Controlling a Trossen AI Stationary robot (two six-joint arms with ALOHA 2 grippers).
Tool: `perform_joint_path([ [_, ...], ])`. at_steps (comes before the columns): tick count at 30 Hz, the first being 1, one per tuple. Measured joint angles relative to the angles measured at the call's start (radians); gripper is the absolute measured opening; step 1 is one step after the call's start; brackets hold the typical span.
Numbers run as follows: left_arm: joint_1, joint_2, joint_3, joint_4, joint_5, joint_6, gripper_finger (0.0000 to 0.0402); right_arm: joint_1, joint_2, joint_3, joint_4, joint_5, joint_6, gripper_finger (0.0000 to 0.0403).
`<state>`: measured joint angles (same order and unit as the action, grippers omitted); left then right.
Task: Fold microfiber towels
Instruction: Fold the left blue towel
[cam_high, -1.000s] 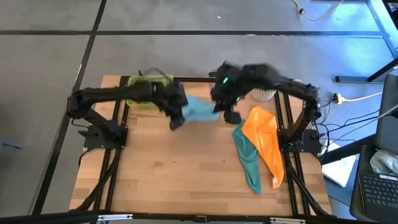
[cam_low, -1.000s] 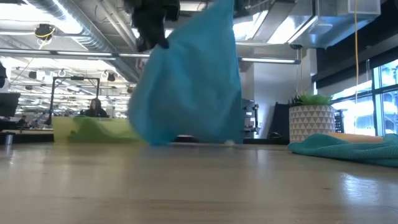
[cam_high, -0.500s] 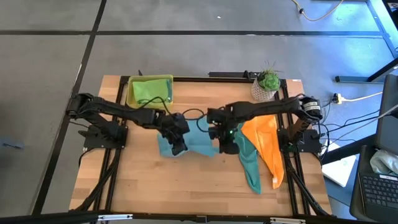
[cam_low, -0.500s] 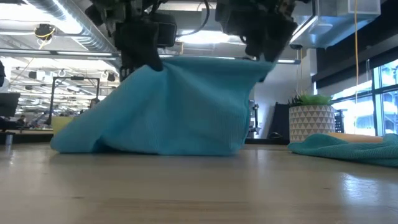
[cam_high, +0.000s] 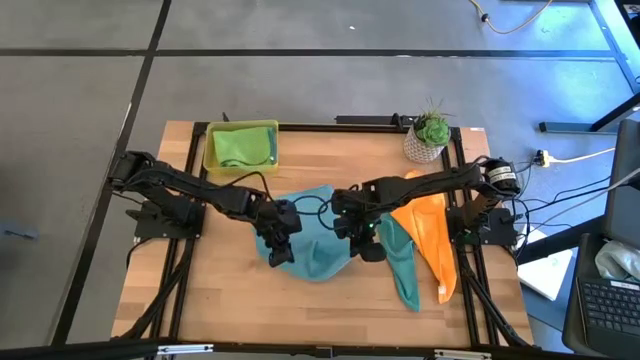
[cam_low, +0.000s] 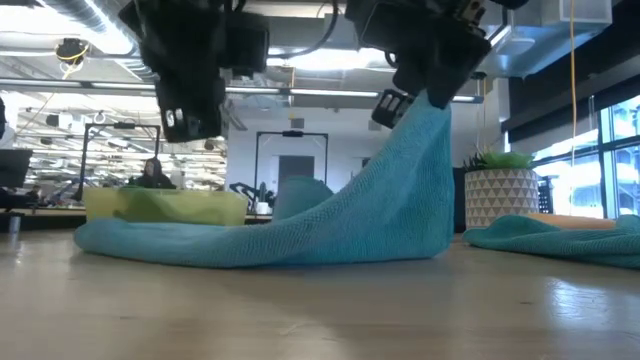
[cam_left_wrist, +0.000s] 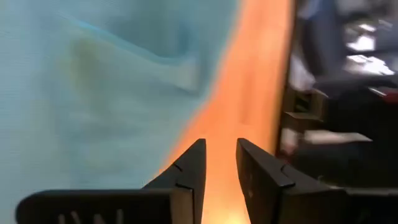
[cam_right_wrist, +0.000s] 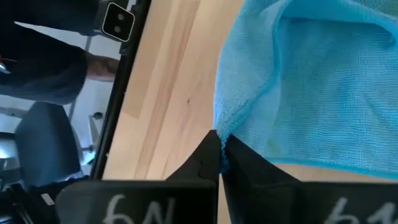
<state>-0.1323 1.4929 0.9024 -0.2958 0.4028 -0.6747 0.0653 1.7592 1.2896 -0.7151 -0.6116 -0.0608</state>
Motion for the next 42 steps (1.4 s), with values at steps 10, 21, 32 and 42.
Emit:
perform_joint_path([
  [10, 0.103, 0.0, 0.0, 0.032, -0.199, 0.402, 0.0085, 0.053, 0.0, 0.0, -0.003, 0.016, -0.022, 0.001],
  [21, 0.113, 0.065, -0.001, 0.136, -0.049, 1.047, 0.0126, 0.066, 0.0, 0.0, -0.014, 0.041, 0.068, 0.001],
  [32, 0.084, 0.273, 0.0, 0.374, 0.018, 1.104, 0.015, 0.089, 0.0, 0.0, -0.02, 0.043, 0.12, 0.001],
  [42, 0.078, 0.296, 0.0, 0.3, -0.016, 1.106, 0.015, 0.089, 0.0, 0.0, -0.022, 0.034, 0.129, 0.001],
])
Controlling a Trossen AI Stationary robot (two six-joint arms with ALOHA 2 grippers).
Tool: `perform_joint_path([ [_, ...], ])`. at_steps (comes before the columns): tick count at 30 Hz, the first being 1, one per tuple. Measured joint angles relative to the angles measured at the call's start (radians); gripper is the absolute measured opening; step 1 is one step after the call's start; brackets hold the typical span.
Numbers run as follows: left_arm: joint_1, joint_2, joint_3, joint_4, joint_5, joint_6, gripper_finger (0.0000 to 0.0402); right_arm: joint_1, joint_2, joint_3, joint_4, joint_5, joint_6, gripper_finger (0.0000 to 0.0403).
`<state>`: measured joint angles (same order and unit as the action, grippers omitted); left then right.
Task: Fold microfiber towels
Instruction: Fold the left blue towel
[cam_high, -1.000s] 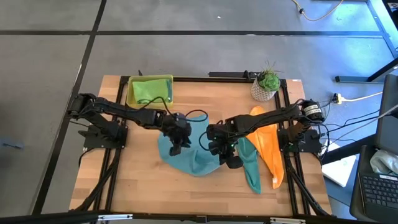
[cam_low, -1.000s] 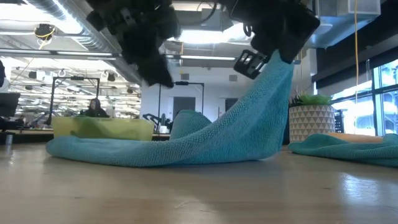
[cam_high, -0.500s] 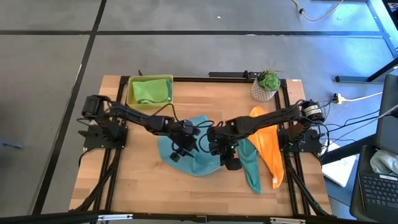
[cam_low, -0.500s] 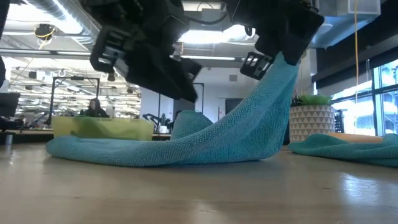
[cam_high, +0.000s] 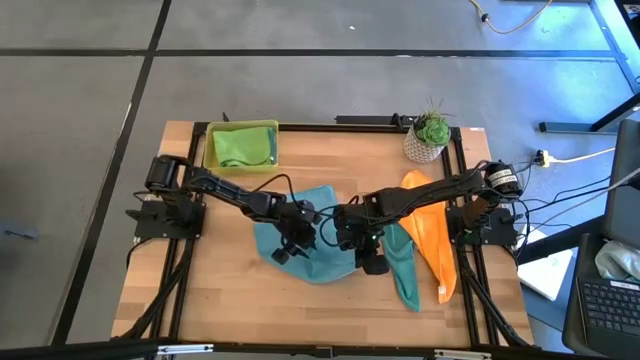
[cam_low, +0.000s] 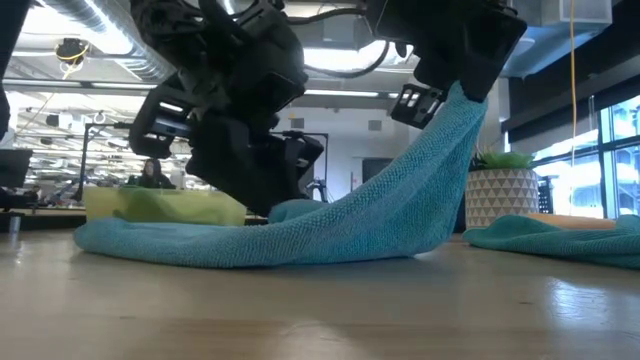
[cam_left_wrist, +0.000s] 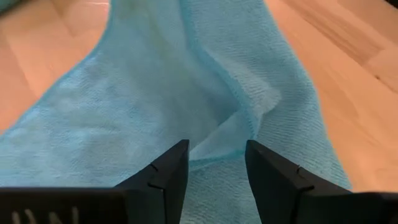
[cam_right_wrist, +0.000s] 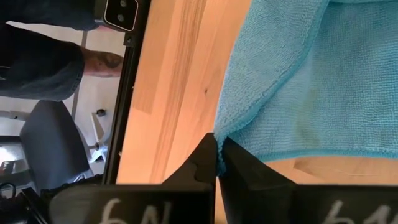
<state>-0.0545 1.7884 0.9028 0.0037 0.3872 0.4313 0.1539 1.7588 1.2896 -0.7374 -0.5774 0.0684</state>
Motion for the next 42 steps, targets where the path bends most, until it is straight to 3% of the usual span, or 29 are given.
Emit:
perform_joint_path([
  [5, -0.015, -0.001, 0.014, -0.014, -0.016, 0.017, 0.0147, 0.0, 0.0, 0.0, -0.004, -0.001, -0.017, 0.001],
  [9, -0.043, -0.001, 0.024, -0.017, -0.02, 0.16, 0.0146, 0.0, 0.0, 0.0, -0.011, -0.001, -0.017, 0.001],
  [14, -0.076, -0.001, 0.035, -0.02, -0.113, 0.349, 0.0145, 0.0, 0.0, 0.0, -0.015, -0.001, -0.019, 0.001],
  [18, -0.078, 0.006, 0.035, -0.037, -0.161, 0.361, 0.0145, 0.0, 0.0, 0.0, -0.014, -0.002, 0.001, 0.001],
  [26, -0.085, 0.024, 0.035, -0.066, -0.162, 0.368, 0.014, 0.0, 0.0, 0.0, -0.014, -0.002, 0.002, 0.001],
  [30, -0.112, 0.024, 0.035, -0.069, -0.209, 0.363, 0.0102, 0.0, 0.0, 0.0, -0.015, -0.002, 0.002, 0.001],
  [35, -0.137, 0.025, 0.08, -0.142, -0.282, 0.309, 0.0015, 0.0, 0.0, 0.0, -0.016, -0.002, 0.002, 0.001],
  [42, -0.142, 0.025, 0.23, -0.321, -0.384, 0.204, 0.0002, 0.0, -0.001, 0.0, -0.029, -0.002, -0.004, 0.001],
])
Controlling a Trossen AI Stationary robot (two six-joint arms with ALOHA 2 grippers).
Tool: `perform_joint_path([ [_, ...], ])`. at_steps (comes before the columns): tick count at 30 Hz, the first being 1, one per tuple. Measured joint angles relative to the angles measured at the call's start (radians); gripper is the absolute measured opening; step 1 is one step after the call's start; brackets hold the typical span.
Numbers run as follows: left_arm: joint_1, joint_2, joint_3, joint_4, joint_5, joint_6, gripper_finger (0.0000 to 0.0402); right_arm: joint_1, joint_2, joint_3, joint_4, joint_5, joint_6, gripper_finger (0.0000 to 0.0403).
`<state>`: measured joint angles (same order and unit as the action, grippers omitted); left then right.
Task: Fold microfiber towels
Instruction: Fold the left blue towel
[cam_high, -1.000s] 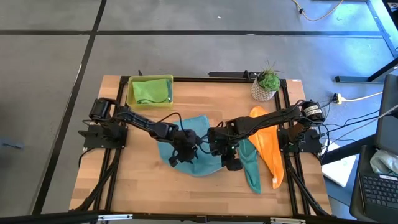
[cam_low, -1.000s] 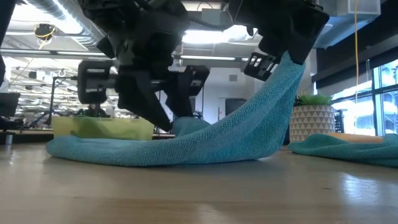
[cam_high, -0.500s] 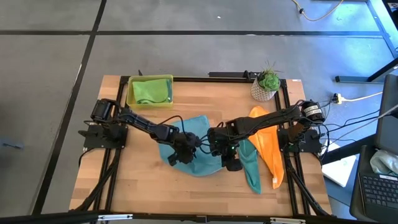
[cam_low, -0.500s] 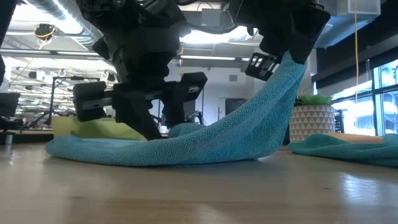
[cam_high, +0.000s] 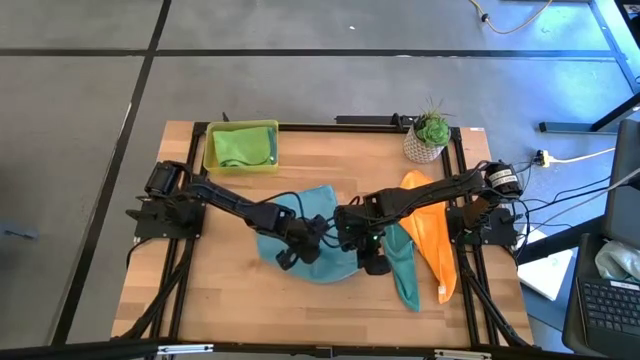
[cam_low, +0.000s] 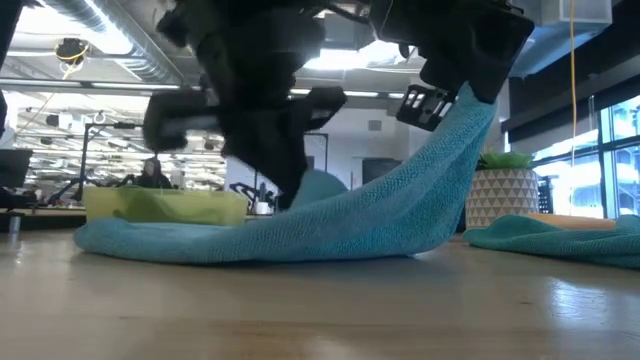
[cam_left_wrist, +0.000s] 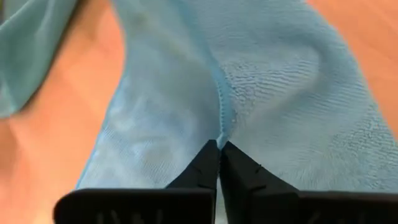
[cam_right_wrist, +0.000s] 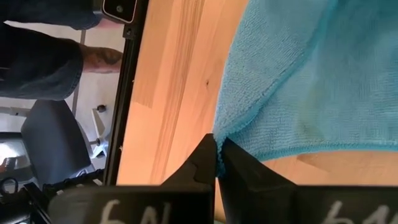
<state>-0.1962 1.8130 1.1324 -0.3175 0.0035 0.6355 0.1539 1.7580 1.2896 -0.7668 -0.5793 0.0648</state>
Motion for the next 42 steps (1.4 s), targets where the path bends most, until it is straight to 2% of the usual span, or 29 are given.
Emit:
perform_joint_path([
  [4, 0.0, 0.0, 0.099, -0.248, -0.003, -0.115, 0.0001, -0.002, 0.0, 0.0, -0.038, 0.009, -0.026, 0.001],
  [8, -0.006, 0.0, 0.191, -0.526, 0.024, -0.318, 0.0, -0.014, -0.003, 0.0, -0.094, 0.032, -0.049, 0.001],
  [13, -0.028, 0.0, 0.257, -0.704, 0.124, -0.627, 0.0, -0.039, -0.023, 0.001, -0.101, 0.078, -0.074, 0.001],
  [18, -0.071, 0.0, 0.285, -0.718, 0.233, -0.96, 0.0, -0.065, -0.041, 0.002, -0.105, 0.125, -0.106, 0.001],
  [22, -0.111, -0.001, 0.314, -0.718, 0.27, -1.143, 0.0, -0.088, -0.046, 0.002, -0.11, 0.147, -0.145, 0.001],
  [32, -0.16, -0.001, 0.432, -0.745, 0.339, -1.435, 0.0, -0.126, -0.05, 0.002, -0.118, 0.156, -0.208, 0.001],
  [42, -0.197, -0.001, 0.438, -0.702, 0.368, -1.615, 0.0, -0.125, -0.05, 0.002, -0.115, 0.13, -0.227, 0.001],
])
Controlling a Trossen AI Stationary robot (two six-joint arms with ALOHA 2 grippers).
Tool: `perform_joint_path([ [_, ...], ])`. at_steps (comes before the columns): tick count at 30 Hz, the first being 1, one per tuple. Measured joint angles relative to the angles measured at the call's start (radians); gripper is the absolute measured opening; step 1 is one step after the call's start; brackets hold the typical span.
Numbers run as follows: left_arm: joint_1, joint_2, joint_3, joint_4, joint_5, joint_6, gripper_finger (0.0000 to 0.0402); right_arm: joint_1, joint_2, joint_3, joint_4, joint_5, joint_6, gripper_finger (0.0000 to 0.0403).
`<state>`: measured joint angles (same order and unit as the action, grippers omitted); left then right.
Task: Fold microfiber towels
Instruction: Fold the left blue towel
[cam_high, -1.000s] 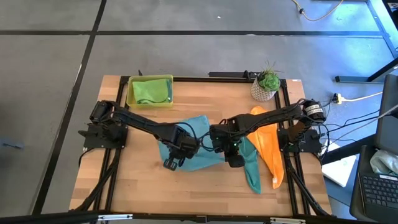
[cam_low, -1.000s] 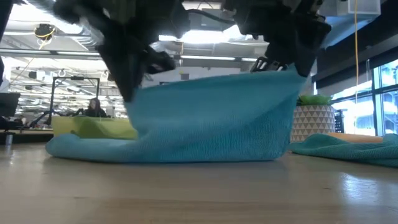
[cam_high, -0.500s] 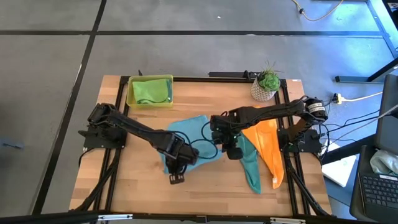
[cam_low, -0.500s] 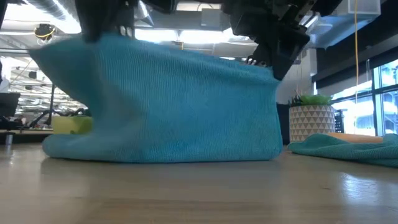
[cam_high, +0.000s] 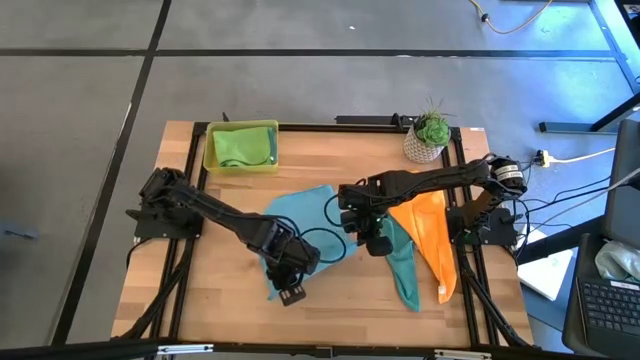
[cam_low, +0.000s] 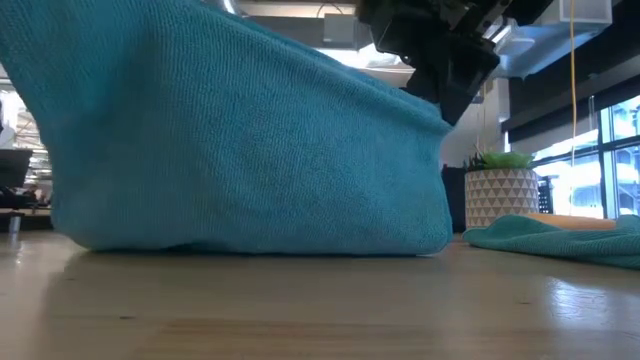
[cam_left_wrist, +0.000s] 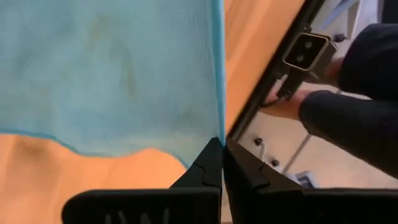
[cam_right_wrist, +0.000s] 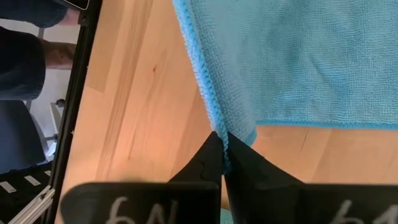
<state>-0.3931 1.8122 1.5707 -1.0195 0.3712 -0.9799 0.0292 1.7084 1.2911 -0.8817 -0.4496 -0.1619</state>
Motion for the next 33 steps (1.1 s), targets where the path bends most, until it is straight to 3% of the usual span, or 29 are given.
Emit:
perform_joint_path([
  [8, -0.038, 0.0, 0.0, -0.02, 0.05, 0.021, 0.0, -0.002, 0.0, -0.003, -0.014, 0.056, 0.005, 0.001],
  [12, -0.037, 0.0, 0.0, -0.126, -0.042, 0.104, 0.0, -0.005, 0.001, -0.003, 0.013, 0.151, -0.055, 0.001],
  [18, -0.038, 0.0, 0.0, -0.267, -0.156, 0.234, 0.0, -0.047, 0.001, -0.003, 0.099, 0.172, -0.052, 0.001],
  [27, -0.057, 0.0, 0.0, -0.127, -0.339, 0.489, 0.0, -0.08, 0.001, -0.003, 0.101, 0.139, -0.05, 0.001],
  [33, -0.04, -0.001, -0.044, 0.166, -0.396, 0.359, 0.0014, -0.078, 0.001, -0.002, 0.091, 0.127, 0.002, 0.001],
])
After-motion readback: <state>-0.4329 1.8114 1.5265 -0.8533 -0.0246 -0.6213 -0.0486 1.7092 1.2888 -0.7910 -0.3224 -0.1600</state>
